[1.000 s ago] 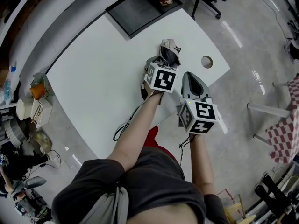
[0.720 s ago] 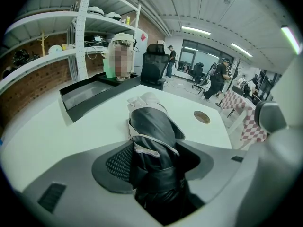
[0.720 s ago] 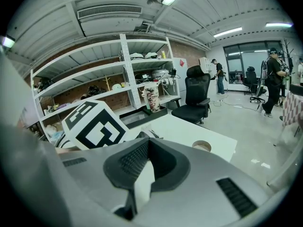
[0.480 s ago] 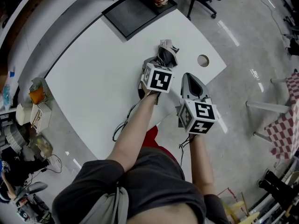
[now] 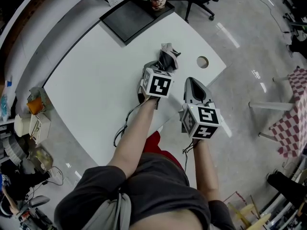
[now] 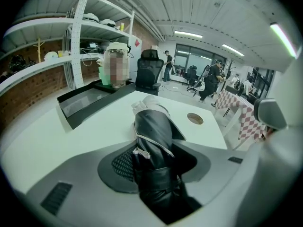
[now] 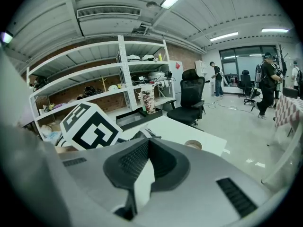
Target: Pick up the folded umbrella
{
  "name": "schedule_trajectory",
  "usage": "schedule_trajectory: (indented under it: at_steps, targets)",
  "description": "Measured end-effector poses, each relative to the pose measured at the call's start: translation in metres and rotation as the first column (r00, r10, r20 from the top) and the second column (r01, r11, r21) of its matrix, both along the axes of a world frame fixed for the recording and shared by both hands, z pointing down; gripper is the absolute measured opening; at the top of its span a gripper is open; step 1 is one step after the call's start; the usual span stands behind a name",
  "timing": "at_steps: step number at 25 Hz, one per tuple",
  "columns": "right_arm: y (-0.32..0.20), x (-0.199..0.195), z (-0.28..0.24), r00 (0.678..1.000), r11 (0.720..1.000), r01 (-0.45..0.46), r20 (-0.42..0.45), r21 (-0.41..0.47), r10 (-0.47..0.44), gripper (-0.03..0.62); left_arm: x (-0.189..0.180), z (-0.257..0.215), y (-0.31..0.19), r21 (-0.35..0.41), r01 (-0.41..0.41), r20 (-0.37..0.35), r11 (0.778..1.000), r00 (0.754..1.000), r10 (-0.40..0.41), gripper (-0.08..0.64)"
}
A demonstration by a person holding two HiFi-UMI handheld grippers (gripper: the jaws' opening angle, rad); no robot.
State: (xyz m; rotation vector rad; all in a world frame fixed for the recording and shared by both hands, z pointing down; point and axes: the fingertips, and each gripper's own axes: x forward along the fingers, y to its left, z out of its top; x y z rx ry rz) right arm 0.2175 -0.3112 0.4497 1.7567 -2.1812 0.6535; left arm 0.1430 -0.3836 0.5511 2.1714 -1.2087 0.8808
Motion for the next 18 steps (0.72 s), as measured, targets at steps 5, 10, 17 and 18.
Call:
schedule_trajectory:
  at_steps: [5,10,17,18]
  targets:
    - [0.008,-0.001,-0.004,1.000,1.000,-0.012,-0.008,0.005,0.012,0.018,0.002,-0.012,0.009,0.020,-0.018,-0.048,1.000,0.999,0.019,0.201]
    - [0.013,-0.004,-0.015,1.000,1.000,-0.020,-0.018,0.023,0.020,0.018,0.000,-0.038,0.013,0.070,-0.037,-0.092,0.997,0.995,0.043,0.201]
    - [0.022,-0.008,-0.030,0.999,0.998,-0.027,-0.026,0.050,0.029,0.018,-0.004,-0.074,0.017,0.144,-0.038,-0.152,0.989,0.987,0.060,0.201]
    - [0.023,-0.008,-0.033,0.999,0.998,-0.028,-0.026,0.056,0.029,0.018,-0.004,-0.079,0.017,0.155,-0.036,-0.162,0.987,0.985,0.062,0.201]
